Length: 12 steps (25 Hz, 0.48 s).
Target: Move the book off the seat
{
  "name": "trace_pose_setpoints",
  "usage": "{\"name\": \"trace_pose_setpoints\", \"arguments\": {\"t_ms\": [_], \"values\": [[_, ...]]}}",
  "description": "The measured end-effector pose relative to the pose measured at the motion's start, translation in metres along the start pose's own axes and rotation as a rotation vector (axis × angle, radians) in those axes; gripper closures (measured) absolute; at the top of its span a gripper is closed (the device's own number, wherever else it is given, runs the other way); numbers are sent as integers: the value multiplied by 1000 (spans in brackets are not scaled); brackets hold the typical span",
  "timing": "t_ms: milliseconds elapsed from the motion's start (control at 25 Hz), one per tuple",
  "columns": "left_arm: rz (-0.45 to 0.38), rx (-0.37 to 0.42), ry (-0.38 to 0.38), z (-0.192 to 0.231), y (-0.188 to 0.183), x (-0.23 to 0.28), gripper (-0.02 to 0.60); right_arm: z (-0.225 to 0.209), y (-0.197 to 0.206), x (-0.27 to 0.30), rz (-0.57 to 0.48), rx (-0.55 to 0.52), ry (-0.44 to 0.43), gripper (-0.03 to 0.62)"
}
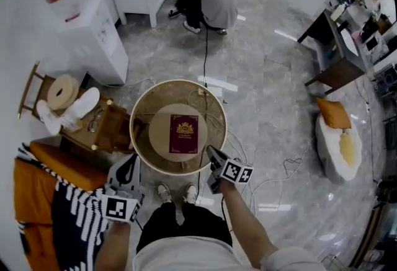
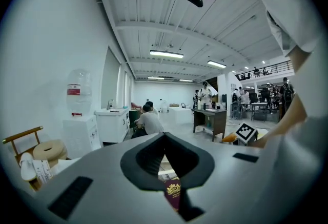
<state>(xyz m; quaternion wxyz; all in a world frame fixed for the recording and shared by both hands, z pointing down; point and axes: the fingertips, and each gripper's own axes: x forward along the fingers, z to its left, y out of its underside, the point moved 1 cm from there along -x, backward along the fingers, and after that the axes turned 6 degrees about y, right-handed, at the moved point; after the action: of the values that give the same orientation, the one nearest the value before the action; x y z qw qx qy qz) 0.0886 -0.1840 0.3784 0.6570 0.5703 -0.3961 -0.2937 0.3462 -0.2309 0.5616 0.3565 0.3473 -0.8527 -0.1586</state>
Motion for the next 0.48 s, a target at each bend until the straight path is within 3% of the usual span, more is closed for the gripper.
{"name": "trace_pose_setpoints", "arguments": {"t_ms": [320, 480], "values": [[-76, 24, -3, 21, -48, -6, 565, 40, -33, -37, -36, -139, -18, 572], [-109, 39, 2, 21, -62, -16, 565, 63, -59, -62, -105, -202, -27, 572]]}}
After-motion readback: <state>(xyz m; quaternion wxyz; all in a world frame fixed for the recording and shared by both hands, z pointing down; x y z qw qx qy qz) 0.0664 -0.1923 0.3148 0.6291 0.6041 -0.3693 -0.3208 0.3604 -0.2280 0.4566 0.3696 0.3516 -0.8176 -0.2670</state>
